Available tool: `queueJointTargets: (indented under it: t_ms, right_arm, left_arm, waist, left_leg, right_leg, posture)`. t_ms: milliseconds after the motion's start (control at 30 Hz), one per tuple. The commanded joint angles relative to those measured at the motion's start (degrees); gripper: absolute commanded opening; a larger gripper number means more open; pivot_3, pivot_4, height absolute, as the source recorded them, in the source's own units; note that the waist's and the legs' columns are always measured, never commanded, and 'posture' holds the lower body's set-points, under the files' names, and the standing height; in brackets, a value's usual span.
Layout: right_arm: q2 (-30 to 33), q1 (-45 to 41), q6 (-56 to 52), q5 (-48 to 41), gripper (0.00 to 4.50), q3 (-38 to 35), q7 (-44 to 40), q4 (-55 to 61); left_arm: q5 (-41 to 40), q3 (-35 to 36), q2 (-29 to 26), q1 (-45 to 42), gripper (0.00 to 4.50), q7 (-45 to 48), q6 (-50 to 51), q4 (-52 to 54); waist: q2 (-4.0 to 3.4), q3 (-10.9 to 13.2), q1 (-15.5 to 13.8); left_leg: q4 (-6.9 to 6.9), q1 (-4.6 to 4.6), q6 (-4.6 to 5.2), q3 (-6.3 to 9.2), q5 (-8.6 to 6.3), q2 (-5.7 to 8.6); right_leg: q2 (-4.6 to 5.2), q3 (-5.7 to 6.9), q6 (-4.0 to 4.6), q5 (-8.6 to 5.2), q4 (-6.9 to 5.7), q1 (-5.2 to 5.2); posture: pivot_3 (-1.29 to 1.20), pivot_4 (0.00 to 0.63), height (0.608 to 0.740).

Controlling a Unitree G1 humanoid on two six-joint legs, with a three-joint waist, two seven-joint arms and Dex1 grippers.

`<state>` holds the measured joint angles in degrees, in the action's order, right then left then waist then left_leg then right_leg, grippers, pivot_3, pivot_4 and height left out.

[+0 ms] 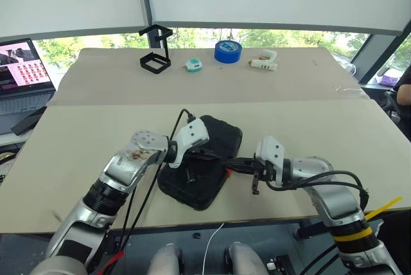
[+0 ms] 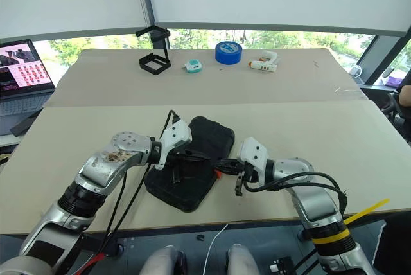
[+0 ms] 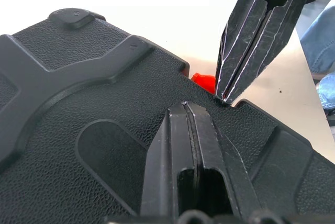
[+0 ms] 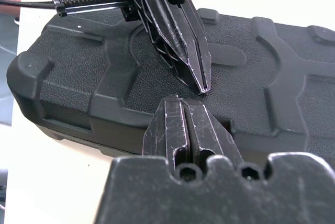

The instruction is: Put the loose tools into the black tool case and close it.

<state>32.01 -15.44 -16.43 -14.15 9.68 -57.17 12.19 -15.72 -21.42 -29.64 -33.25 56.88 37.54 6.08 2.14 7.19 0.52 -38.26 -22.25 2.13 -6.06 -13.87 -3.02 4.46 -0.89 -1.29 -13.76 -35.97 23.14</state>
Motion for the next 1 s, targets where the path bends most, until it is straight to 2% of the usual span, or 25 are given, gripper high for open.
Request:
queueJointTargets:
  t_ms: [33,133,267,533,1000]
  right_arm:
    - [1.53,0.74,-0.69,-2.28,0.05,-3.11,-0.29,0.45]
    - [3.49,3.41,-1.29,-4.70,0.05,-5.30,-1.91,1.26]
    - [4.64,4.24,-0.92,-2.70,0.05,-4.01,-1.12,0.25]
    - [1.17,0.66,1.21,-0.11,0.05,-0.56,-0.15,-4.02]
    - [-1.74,-0.82,-0.68,-0.14,0.05,2.16,-0.94,-3.96]
  left_arm:
    - [3.68,-5.04,-1.72,3.78,0.00,-0.48,4.61,-4.59]
    - [3.58,-4.93,-1.94,4.27,0.00,-0.59,4.84,-4.08]
    - [3.63,-5.03,-1.96,4.38,0.00,-0.62,4.74,-4.16]
    - [3.64,-5.40,-1.67,4.03,0.00,-0.48,4.74,-4.32]
    - [3.50,-5.39,-1.69,4.28,0.00,-0.79,5.27,-4.17]
  waist:
    - [0.00,0.00,-0.03]
    - [0.00,0.00,-0.13]
    - [0.00,0.00,-0.06]
    - [0.00,-0.01,-0.12]
    - [0.10,-0.08,0.37]
  left_leg:
    - [0.00,-0.01,0.00,0.00,0.00,0.00]
    - [0.01,-0.03,0.00,0.00,0.00,0.00]
    - [0.03,0.00,0.00,-0.01,0.00,0.00]
    - [0.06,-0.02,0.00,0.01,0.00,0.00]
    - [0.23,0.15,0.00,0.02,0.00,-0.04]
  right_leg:
    - [0.00,0.00,0.00,0.00,0.01,0.00]
    - [0.01,-0.01,0.00,0.00,0.01,0.01]
    - [0.01,-0.02,0.07,-0.04,0.04,0.00]
    - [0.01,-0.01,0.20,-0.12,0.04,0.02]
    - [-0.04,-0.02,0.21,-0.12,0.02,0.00]
  posture:
    - [0.00,0.150,0.740]
    - [0.00,0.150,0.740]
    - [0.00,0.150,0.740]
    - [0.00,0.150,0.740]
    - [0.00,0.150,0.740]
